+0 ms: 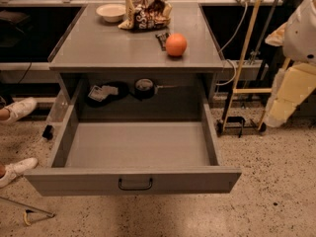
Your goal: Place orange into top drawer
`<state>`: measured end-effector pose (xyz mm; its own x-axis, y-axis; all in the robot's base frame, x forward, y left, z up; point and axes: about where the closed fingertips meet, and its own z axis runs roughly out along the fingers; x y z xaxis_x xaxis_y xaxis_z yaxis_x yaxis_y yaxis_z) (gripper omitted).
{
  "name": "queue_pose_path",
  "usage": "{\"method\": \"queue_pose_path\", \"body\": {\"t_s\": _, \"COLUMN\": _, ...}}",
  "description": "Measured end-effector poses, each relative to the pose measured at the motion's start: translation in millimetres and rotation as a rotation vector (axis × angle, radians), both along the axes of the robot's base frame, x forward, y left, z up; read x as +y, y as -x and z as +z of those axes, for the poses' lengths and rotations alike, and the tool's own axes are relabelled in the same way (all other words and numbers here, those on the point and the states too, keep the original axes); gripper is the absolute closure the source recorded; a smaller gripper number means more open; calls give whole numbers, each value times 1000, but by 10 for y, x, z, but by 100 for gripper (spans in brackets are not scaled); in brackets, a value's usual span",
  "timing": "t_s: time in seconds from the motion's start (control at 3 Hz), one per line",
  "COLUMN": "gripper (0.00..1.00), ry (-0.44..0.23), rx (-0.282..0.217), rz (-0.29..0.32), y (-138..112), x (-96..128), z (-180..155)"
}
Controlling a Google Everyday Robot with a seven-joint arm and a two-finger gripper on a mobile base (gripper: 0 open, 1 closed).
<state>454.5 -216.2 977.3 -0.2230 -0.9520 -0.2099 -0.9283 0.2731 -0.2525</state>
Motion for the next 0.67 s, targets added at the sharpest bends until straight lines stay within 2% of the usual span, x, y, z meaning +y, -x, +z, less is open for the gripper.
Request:
{"method": "queue_pose_path", "body": {"t_s": 0.33, "gripper": 0, "ry": 3, "rx": -20, "rz": 4, "y": -588, "x": 83, "z": -51}}
{"method": "queue_pose_path", "body": {"t_s": 0.67, "gripper": 0, "ry": -3, "rx": -41, "rz": 11, "y": -1368, "x": 231, "z": -151}}
